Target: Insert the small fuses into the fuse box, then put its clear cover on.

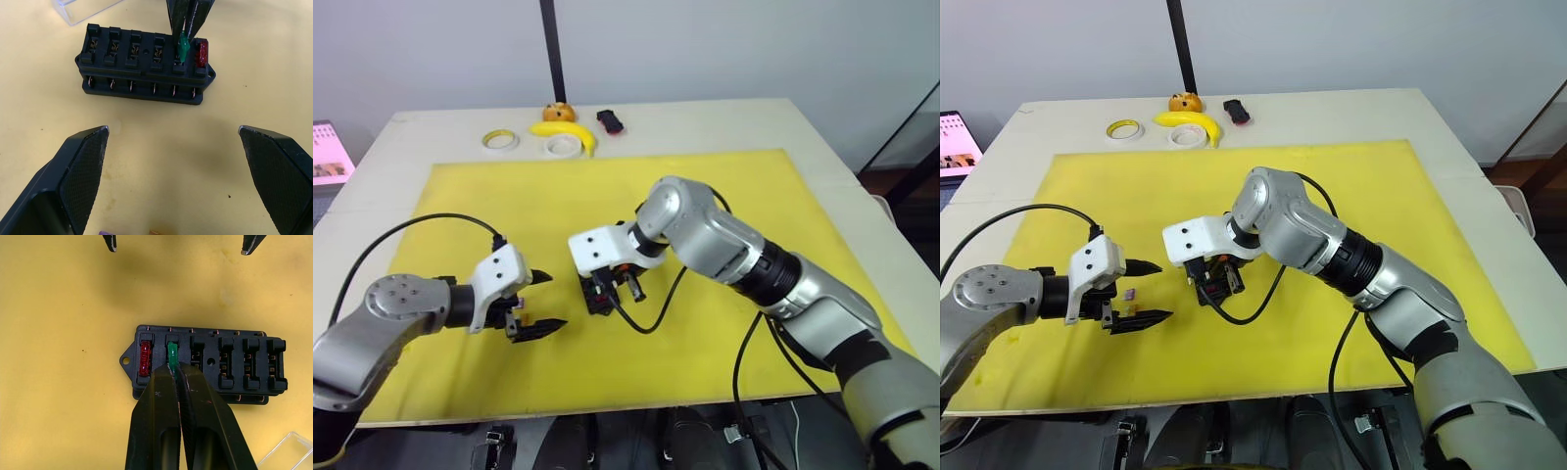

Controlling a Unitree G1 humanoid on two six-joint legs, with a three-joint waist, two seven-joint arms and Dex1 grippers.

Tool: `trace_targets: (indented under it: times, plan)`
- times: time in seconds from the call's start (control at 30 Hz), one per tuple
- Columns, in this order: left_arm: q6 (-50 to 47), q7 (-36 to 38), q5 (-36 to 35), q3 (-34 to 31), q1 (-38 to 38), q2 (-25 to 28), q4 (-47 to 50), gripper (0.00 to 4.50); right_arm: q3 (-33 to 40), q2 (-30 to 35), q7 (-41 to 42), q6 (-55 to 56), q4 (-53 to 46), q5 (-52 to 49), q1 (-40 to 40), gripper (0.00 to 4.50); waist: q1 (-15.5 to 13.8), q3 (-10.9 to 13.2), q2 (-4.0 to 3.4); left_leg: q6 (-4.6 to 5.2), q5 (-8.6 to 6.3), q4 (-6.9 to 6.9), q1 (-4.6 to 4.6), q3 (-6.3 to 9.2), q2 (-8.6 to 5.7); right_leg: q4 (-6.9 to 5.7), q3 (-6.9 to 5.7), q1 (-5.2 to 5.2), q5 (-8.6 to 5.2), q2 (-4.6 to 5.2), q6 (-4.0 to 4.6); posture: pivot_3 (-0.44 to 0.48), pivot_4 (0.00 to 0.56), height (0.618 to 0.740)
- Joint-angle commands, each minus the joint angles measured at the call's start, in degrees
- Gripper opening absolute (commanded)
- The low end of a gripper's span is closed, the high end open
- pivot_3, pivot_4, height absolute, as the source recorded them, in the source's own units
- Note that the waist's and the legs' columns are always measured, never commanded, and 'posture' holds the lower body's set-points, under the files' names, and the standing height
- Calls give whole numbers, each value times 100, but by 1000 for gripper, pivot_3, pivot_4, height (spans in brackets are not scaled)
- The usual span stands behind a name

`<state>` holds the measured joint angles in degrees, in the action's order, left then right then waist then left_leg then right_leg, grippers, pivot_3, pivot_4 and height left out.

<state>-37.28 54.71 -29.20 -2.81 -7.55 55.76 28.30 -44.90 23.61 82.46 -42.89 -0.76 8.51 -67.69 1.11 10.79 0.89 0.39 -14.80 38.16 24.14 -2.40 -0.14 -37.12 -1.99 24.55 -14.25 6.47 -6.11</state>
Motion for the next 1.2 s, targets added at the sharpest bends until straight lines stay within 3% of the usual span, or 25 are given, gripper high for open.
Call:
trace_targets:
  times: [0.03, 0.5, 0.63, 1.2]
  plan:
    - [18, 2, 13, -44, -103, 9, 133, 4463, -57, -13, 69, -51, -16, 14, -119, 0, -2, 0, 0, 0, 0, 0, 0, 0, 0, 0, 0, 0, 0, 0, 0, 0, 150, 740]
    - [5, -6, 20, -24, -133, -5, 132, 4463, -80, -68, 51, -210, -26, 12, -181, 0, -6, 0, 0, 0, 0, 0, 0, 0, 0, 0, 0, 0, 0, 0, 0, 0, 150, 740]
    - [6, -15, 24, -10, -138, -21, 128, 4500, -29, -79, 40, -184, 8, -16, -209, 1366, -9, 0, 0, 0, 0, 0, 0, 0, 0, 0, 0, 0, 0, 0, 0, 0, 150, 740]
    - [30, 9, 50, 15, -211, -27, 61, 4500, 440, 16, 70, -14, 237, -329, -480, 1366, -11, 0, 0, 0, 0, 0, 1, 0, -1, 1, 0, 0, 0, 0, 0, 0, 150, 740]
